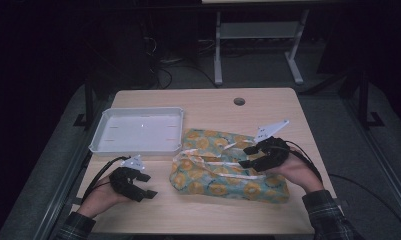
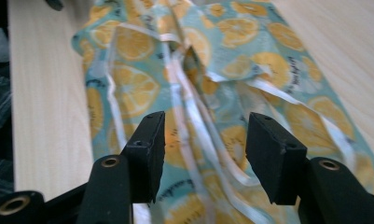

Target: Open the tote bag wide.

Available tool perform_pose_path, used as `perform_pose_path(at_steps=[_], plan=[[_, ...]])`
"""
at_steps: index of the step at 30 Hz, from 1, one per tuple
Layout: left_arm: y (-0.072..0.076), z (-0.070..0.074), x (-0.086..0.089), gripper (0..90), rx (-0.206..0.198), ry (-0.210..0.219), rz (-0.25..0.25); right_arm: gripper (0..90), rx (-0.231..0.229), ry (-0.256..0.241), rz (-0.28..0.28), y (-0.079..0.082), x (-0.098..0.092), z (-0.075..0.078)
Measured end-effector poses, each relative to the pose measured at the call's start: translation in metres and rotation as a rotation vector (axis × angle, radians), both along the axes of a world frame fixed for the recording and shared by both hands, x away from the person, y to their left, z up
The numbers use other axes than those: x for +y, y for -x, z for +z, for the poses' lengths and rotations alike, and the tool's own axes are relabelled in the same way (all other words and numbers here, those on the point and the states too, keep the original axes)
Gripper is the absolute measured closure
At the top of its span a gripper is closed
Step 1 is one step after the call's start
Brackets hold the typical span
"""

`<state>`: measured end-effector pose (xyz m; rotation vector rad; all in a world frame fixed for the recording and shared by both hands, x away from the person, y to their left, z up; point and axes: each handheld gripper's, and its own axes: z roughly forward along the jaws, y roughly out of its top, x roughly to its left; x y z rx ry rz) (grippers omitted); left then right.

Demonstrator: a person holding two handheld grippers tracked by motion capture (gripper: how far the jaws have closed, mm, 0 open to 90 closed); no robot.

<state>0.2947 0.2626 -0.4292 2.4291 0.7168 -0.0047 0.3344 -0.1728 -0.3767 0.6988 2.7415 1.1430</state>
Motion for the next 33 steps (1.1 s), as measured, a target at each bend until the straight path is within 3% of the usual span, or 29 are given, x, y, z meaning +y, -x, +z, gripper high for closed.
perform_pose_path(at_steps=[8, 13, 16, 17, 18, 23, 33], plan=[[0.002, -0.003, 0.002, 30.1, 0.013, -0.007, 0.006, 47.2, 0.028, -0.011, 0.09, 0.009, 0.011, -0.003], [0.002, -0.004, 0.002, 30.1, 0.014, -0.007, 0.01, 51.8, 0.027, 0.018, 0.139, 0.014, 0.017, -0.008], [0.001, -0.003, 0.002, 30.1, 0.011, -0.009, 0.006, 60.6, 0.029, 0.044, 0.157, 0.016, 0.019, -0.011], [0.001, -0.003, 0.002, 30.1, 0.012, -0.01, 0.005, 68.8, 0.024, 0.06, 0.167, 0.017, 0.019, -0.012], [0.001, -0.003, 0.002, 30.1, 0.012, -0.01, 0.005, 68.8, 0.024, 0.06, 0.167, 0.017, 0.019, -0.012], [0.0, -0.003, 0.002, 30.1, 0.009, -0.007, 0.005, 88.3, 0.04, 0.07, 0.18, 0.018, 0.017, -0.016], [-0.001, -0.003, 0.0, 30.0, 0.01, -0.007, 0.0, 89.3, -0.004, 0.033, 0.196, 0.033, 0.015, -0.001]])
